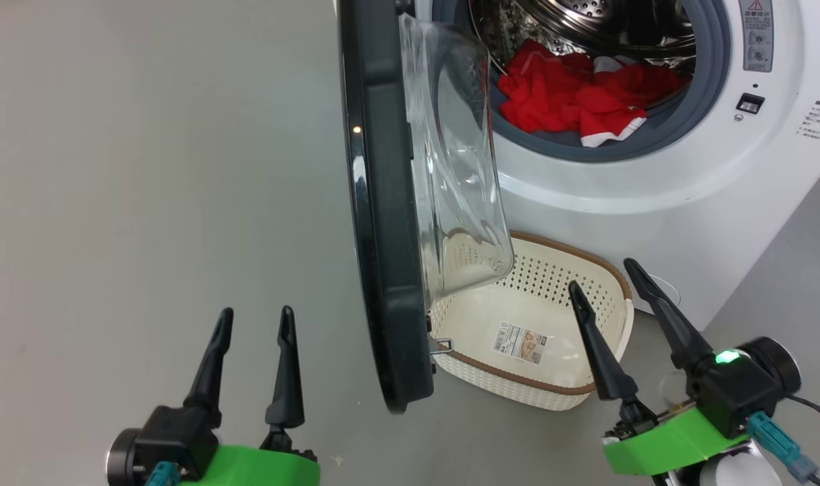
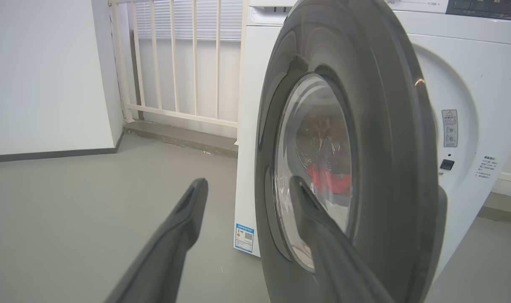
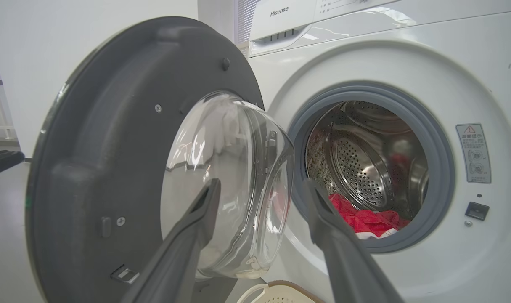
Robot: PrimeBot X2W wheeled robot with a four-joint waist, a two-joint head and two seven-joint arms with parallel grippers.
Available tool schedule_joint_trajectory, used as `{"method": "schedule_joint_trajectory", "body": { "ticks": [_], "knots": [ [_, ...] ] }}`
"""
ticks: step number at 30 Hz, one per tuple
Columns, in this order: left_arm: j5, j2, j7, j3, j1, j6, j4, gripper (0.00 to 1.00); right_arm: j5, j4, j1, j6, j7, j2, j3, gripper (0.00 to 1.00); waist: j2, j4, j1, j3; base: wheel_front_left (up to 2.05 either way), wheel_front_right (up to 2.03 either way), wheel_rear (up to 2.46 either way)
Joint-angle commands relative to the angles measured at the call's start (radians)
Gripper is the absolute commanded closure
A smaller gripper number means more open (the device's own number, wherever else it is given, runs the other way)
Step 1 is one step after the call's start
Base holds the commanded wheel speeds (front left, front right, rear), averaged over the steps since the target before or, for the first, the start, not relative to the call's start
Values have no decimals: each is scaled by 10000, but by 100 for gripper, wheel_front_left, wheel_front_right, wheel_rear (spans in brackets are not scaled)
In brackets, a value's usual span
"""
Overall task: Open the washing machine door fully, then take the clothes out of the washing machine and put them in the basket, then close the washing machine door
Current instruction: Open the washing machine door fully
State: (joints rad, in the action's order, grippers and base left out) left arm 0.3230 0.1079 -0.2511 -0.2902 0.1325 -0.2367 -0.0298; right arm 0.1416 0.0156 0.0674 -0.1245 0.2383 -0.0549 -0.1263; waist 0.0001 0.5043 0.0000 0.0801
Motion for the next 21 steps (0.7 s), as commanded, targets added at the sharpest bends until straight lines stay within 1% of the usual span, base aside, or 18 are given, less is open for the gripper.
{"method": "schedule_joint_trajectory", "body": {
  "ticks": [1,10,21],
  "knots": [
    [-114,34,-104,424,23,90,245,0,-140,331,-92,-62,117,45,-66,0,-1,3,0,-24,0,0,0],
    [-241,-100,-105,596,-120,258,163,0,89,426,-860,-62,217,46,385,0,-1,-7,0,-146,0,0,0],
    [-344,-243,-106,712,-170,444,5,0,262,519,-1061,-62,233,46,511,0,-1,5,0,-207,0,0,0]
  ]
}}
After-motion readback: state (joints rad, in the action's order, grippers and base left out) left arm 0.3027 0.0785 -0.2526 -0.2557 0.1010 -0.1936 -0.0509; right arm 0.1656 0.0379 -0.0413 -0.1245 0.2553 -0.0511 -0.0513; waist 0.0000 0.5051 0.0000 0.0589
